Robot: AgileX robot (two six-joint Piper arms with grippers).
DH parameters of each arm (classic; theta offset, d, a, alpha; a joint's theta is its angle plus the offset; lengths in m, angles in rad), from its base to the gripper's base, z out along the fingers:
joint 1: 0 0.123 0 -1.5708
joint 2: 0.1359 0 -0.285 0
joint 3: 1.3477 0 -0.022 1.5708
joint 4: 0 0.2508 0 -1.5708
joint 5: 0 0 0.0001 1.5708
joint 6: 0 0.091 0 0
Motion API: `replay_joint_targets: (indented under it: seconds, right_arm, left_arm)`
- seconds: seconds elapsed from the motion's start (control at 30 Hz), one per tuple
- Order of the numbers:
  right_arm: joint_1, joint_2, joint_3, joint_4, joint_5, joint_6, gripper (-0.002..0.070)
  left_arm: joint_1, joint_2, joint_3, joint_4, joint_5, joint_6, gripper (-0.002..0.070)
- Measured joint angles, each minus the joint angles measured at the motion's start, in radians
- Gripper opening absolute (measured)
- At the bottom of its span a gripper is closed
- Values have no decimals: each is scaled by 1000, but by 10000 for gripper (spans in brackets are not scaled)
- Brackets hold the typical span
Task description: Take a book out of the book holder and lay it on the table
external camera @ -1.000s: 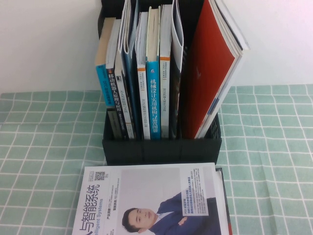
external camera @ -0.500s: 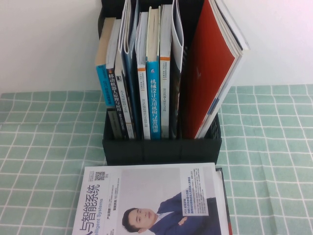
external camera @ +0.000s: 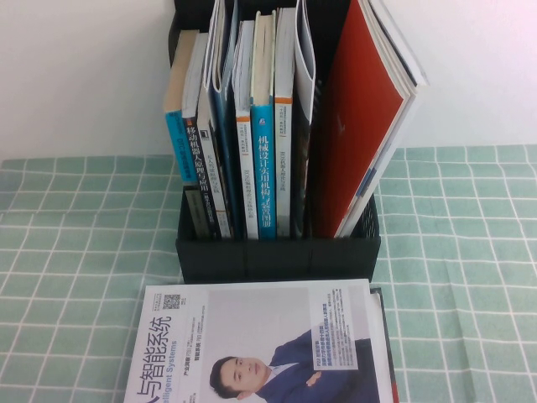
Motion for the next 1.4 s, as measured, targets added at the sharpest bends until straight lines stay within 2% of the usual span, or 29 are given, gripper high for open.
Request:
replay_joint_targets:
  seconds: [0.13,0.27,0.37,0.53,1.4]
  right_arm:
    - [0,0,0,0,0,0,-1]
    - [0,0,0,0,0,0,-1]
    - [0,0,0,0,0,0,-1]
    - [0,0,0,0,0,2,-1]
    - [0,0,0,0,0,9,-1]
  left_arm:
    - [-8,-4,52,-72,-90,94,-3]
    - [-21,-4,56,-101,-18,113,-3]
    - [-31,-4,57,-103,50,119,-3]
    - [-51,-4,57,-103,52,119,-3]
    - [-51,-4,57,-103,57,122,-3]
